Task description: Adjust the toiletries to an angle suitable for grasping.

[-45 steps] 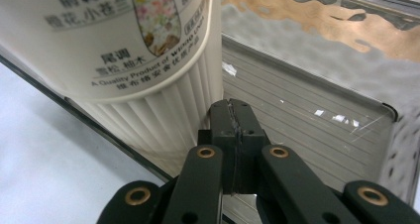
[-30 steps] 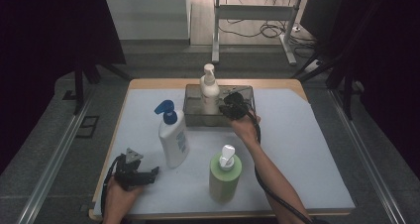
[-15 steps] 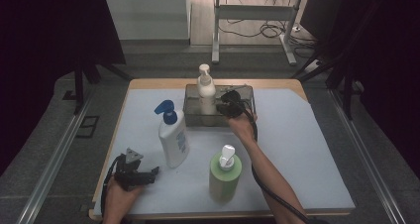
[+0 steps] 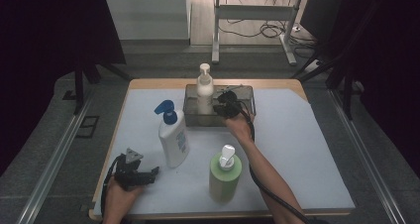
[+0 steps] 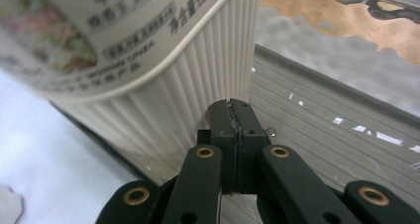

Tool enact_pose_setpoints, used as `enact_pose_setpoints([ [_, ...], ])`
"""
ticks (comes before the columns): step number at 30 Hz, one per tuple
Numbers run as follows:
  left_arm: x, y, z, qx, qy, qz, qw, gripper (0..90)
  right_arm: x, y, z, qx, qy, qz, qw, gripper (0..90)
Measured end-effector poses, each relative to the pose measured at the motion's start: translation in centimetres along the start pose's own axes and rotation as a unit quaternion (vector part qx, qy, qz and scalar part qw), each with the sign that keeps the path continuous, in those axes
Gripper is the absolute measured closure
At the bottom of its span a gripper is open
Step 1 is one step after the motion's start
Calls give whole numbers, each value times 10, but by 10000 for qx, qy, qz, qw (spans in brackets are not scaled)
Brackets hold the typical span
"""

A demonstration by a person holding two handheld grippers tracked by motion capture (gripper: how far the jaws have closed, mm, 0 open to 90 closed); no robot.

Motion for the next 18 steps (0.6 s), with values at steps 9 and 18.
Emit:
enact_pose_setpoints([
  [9,0,0,0,2,0,-2,10000,115,-3,10,-3,-105,-104,5,9999,894],
  [18,0,0,0,0,0,0,10000,115,-8,12,-3,-145,-37,44,9999,898],
])
Point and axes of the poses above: each handheld gripper's, and its own axes: x roughly backward along the jaws, y roughly out of its top, z roughly to its left, the point moved 4 cm from there along -x, roughly forward along the jaws, and after that the axes turned 3 degrees about z, right-handed, at the moved point
